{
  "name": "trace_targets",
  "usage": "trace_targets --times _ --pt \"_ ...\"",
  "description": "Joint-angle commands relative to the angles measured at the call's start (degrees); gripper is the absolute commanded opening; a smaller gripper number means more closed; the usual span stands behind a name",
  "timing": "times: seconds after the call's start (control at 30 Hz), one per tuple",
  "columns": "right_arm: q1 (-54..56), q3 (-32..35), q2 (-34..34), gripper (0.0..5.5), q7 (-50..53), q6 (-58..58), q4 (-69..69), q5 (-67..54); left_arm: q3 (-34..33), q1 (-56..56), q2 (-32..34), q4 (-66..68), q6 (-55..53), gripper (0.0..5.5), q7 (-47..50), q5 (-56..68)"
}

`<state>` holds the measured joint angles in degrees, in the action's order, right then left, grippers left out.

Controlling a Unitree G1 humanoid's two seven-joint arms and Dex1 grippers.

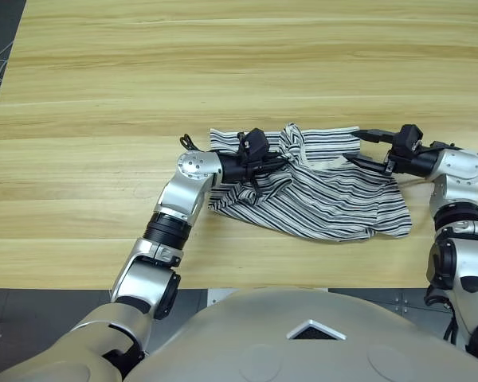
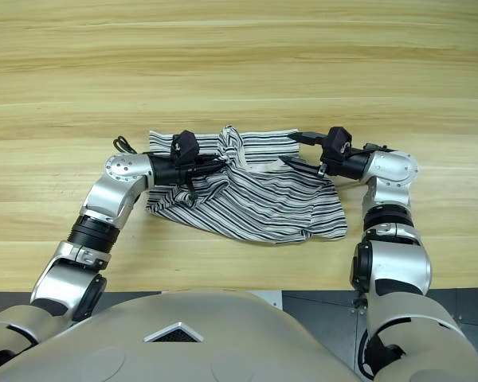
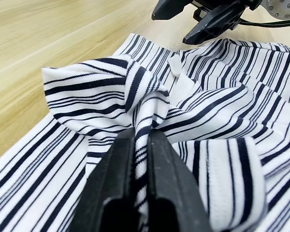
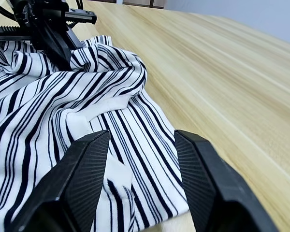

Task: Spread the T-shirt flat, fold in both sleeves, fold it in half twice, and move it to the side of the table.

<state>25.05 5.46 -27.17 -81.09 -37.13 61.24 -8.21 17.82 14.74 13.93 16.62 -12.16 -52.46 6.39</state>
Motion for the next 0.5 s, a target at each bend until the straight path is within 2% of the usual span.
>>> trace_targets --times 0.03,0.23,0.5 --pt "-0.6 -1.5 -2.1 2.45 -0.9 1.6 0.2 1.0 -2.5 2.1 1.2 -0.6 0.9 0.12 0.4 0.9" --pt "-1.0 -4.5 -2.4 2.45 -0.4 2.2 0.4 3.4 -6.3 4.0 2.5 -0.8 1.6 0.12 2.1 1.5" --pt "0.3 -7.3 -0.7 2.45 5.9 1.6 3.9 6.6 -6.7 3.8 2.7 -0.9 2.5 0.12 2.2 1.3"
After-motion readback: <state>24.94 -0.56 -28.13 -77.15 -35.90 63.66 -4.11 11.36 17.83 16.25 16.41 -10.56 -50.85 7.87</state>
